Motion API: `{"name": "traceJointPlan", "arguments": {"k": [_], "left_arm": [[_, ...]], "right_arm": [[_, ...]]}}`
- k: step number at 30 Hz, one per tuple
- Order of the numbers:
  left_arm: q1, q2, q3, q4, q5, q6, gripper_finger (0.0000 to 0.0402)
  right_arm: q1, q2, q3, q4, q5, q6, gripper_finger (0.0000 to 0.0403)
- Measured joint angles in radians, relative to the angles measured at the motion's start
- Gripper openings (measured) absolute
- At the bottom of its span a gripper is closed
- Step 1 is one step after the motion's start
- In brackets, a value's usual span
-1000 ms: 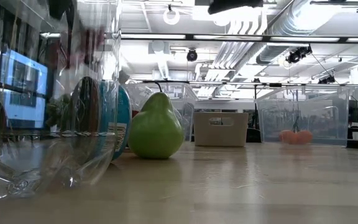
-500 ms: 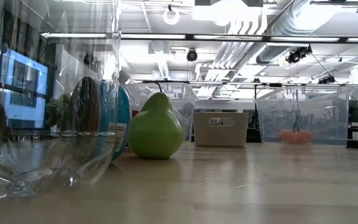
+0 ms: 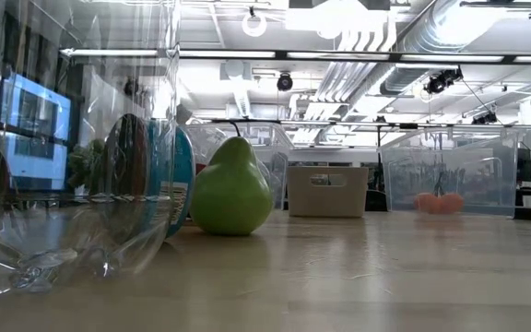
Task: Pick & Place Food Item
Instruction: Put the grape into the right transparent bin
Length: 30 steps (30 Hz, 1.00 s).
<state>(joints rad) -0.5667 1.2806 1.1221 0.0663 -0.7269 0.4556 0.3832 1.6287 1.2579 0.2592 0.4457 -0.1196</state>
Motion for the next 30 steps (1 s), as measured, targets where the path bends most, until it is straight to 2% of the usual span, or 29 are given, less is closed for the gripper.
{"name": "traceJointPlan", "arguments": {"k": [11, 26, 30], "left_arm": [[0.001, 0.0, 0.0, -0.001, 0.019, -0.003, 0.0056], [0.002, 0.001, 0.0, -0.016, 0.018, -0.003, 0.0066], [0.003, 0.001, 0.0, -0.016, 0.015, -0.003, 0.0077]], "right_arm": [[0.001, 0.0, 0.0, -0.026, -0.012, -0.045, 0.0015], [0.008, 0.0, 0.002, -0.081, -0.027, -0.015, 0.0003], [0.029, 0.0, 0.002, -0.103, 0.022, -0.014, 0.0002]]}}
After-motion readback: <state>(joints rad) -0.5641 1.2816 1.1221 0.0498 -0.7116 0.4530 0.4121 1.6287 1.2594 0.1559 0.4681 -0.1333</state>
